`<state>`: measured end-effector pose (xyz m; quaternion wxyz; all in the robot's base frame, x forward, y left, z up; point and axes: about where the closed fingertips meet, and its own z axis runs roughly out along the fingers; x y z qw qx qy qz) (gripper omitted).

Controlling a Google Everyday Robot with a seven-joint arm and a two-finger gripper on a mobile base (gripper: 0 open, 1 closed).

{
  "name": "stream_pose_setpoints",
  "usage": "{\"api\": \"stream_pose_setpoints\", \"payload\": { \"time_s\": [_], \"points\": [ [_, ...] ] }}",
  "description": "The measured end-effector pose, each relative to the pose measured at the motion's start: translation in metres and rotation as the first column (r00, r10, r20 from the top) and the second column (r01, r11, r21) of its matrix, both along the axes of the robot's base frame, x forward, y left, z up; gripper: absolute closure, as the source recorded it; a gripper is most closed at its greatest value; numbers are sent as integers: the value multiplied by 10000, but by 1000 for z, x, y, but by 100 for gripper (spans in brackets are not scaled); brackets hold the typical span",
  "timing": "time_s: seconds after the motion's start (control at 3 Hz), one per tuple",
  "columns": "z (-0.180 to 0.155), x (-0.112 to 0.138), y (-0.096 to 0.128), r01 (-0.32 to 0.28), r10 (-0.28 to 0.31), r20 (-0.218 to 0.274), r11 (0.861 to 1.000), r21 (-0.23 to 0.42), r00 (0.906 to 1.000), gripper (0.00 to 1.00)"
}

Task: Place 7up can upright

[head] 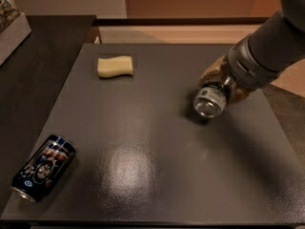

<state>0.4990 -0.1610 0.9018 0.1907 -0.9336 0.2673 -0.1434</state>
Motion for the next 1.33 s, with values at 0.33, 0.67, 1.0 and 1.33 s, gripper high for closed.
{"api": "stream_pose_setpoints", "payload": {
  "time_s": [0.33,0.67,1.0,1.33],
  "points": [
    [9,2,-4,-389,460,1089,9970,-663,9930,100],
    [22,6,-4,-1037,1271,2654,9895,-1006,9557,100],
    [35,13,5,-1670,2066,4154,9774,-1299,8859,100],
    [49,23,16,-2260,2468,5282,9685,-1049,8125,100]
  ]
}}
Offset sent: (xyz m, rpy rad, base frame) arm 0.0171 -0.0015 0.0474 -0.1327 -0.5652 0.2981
